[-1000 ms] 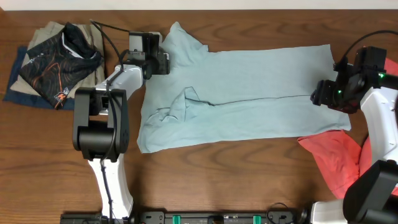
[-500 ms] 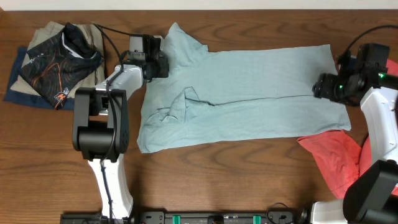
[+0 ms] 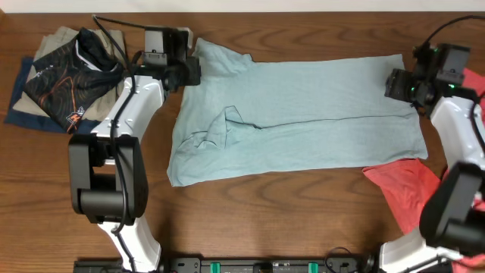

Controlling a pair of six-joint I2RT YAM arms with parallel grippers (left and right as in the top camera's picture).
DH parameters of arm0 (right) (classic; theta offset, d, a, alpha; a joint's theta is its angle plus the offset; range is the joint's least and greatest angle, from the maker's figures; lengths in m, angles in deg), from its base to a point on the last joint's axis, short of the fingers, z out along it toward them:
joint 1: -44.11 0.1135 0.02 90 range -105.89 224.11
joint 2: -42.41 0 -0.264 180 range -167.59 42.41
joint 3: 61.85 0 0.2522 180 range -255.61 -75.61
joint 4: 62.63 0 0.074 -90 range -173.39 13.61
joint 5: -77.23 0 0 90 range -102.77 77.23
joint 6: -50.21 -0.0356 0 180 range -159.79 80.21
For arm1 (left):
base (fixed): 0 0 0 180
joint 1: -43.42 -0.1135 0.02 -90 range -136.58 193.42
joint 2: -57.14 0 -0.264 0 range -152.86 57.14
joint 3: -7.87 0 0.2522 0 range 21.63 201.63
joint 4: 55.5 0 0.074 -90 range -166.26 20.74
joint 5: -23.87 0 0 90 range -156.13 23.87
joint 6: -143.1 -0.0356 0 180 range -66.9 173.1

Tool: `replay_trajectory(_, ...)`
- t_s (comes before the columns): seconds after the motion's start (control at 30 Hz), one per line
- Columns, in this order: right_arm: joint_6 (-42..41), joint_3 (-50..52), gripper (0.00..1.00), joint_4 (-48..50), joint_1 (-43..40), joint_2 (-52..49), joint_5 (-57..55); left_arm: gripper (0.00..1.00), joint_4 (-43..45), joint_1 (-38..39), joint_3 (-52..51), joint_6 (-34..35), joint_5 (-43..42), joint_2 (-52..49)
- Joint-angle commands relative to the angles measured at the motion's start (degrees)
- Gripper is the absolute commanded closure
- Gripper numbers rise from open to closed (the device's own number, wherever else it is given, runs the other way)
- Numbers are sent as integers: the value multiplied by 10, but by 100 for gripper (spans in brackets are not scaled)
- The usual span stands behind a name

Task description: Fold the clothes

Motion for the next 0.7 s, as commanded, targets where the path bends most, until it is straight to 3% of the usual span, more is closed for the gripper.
replay_trajectory(0.0, -8, -33, 31, 21, -3, -53, -21, 94, -23, -1, 3, 9, -7, -3)
replay_trajectory(0.23, -8, -83, 28, 149, -4, -143, -45, 93, -51, -1, 3, 9, -7, -3)
replay_trajectory(0.67, -42, -87, 22, 355, -4, -269, -49, 94, -66, -1, -1, 9, -7, -4)
